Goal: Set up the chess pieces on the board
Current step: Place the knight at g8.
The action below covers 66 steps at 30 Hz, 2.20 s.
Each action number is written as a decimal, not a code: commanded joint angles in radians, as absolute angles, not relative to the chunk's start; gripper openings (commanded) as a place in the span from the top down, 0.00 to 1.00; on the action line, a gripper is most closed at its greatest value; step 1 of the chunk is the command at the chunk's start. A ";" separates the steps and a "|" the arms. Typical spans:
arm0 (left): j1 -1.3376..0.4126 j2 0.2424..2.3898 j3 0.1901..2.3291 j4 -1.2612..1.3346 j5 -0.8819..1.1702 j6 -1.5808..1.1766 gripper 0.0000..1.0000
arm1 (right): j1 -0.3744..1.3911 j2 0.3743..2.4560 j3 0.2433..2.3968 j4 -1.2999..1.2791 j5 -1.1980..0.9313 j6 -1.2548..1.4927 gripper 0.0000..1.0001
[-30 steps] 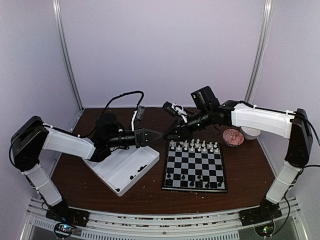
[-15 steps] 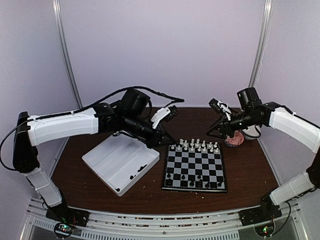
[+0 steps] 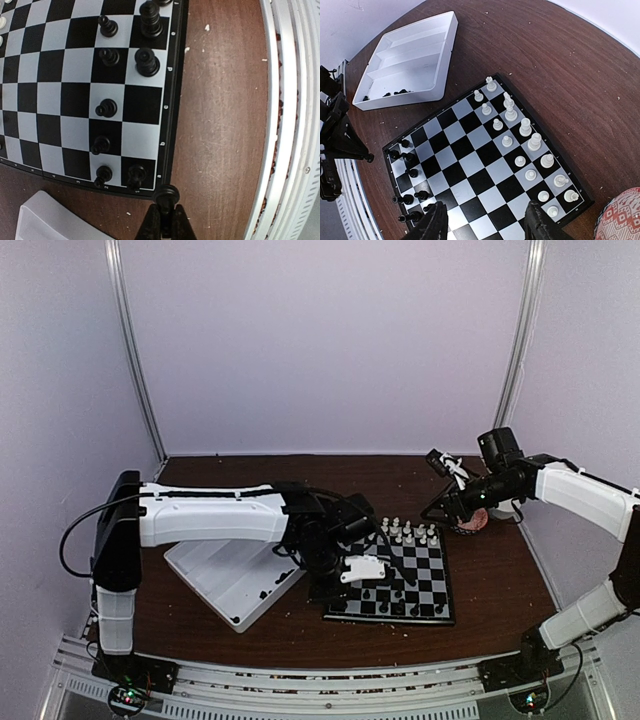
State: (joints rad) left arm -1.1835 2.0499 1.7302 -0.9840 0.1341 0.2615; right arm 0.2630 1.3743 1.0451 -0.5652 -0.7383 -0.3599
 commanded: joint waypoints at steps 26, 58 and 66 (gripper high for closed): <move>-1.218 2.269 1.975 -1.086 0.028 0.358 1.00 | 0.259 1.410 1.076 -0.612 -0.800 -0.405 0.48; -1.216 2.252 1.974 -1.051 -0.007 0.319 0.79 | 0.259 1.405 1.071 -0.621 -0.817 -0.413 0.48; -1.211 1.998 1.844 -0.934 -0.026 0.279 0.73 | 0.259 1.395 1.069 -0.622 -0.806 -0.416 0.47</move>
